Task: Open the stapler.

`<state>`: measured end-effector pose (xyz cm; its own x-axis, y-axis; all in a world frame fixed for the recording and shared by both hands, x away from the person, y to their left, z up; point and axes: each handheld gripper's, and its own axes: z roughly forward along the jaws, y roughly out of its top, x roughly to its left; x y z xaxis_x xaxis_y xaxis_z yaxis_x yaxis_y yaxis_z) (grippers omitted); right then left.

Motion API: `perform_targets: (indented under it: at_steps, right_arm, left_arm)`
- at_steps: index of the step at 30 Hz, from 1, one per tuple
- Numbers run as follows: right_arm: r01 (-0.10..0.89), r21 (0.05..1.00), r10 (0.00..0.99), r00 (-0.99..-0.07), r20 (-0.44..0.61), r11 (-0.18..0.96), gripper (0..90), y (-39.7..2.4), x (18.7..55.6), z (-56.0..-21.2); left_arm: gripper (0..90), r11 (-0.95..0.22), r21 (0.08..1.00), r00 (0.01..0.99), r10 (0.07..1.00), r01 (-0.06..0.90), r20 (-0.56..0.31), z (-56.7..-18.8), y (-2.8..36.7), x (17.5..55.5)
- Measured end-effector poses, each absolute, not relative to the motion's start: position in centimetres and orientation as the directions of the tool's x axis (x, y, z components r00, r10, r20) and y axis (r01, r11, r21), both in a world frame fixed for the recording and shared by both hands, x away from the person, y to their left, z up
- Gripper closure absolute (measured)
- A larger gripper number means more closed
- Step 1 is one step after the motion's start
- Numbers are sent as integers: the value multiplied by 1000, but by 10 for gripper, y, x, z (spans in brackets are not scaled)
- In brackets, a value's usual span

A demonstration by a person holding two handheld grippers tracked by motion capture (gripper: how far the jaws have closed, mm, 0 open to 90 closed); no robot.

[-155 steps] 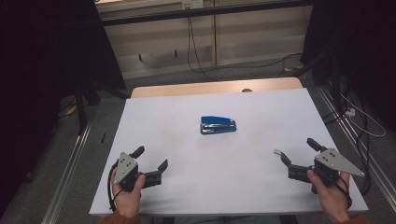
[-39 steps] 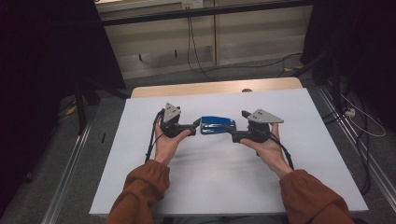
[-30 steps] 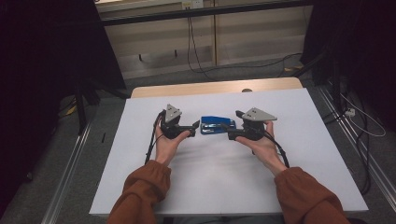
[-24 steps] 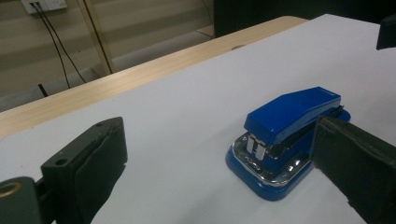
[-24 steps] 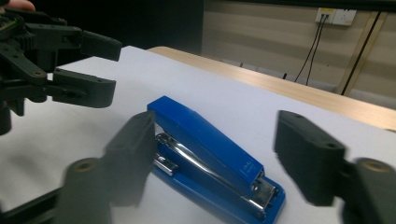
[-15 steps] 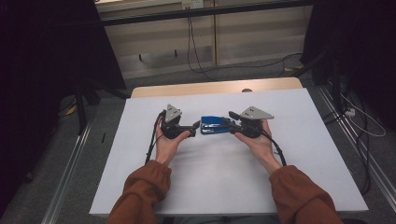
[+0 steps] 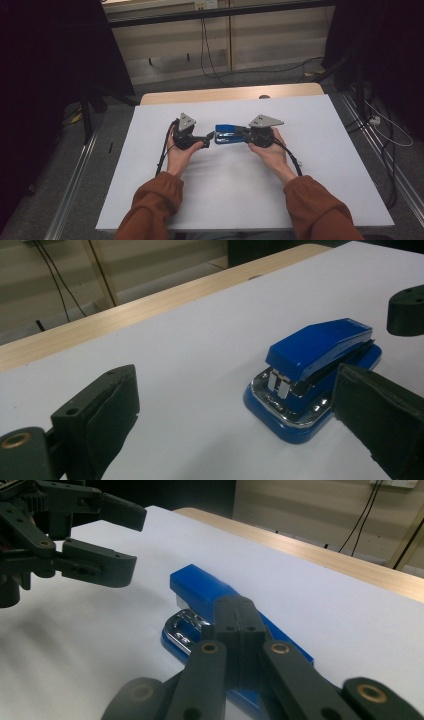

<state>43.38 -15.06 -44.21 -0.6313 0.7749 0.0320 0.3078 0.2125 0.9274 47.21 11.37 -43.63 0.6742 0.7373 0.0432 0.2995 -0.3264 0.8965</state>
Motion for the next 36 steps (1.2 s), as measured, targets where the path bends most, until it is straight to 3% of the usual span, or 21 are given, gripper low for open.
perform_targets:
  at_steps: [18,32,36]
  right_arm:
    - [354,870,726,-688,-7,344,900,-131,442,-449]
    - [405,813,737,-675,-42,417,900,-128,452,-458]
    - [418,807,744,-667,-38,416,900,-129,453,-462]
  left_arm:
    - [45,-362,878,673,737,313,63,-445,111,475]
    - [37,-386,867,687,723,315,73,-447,108,473]
    - [119,-393,863,706,705,318,60,-448,108,472]
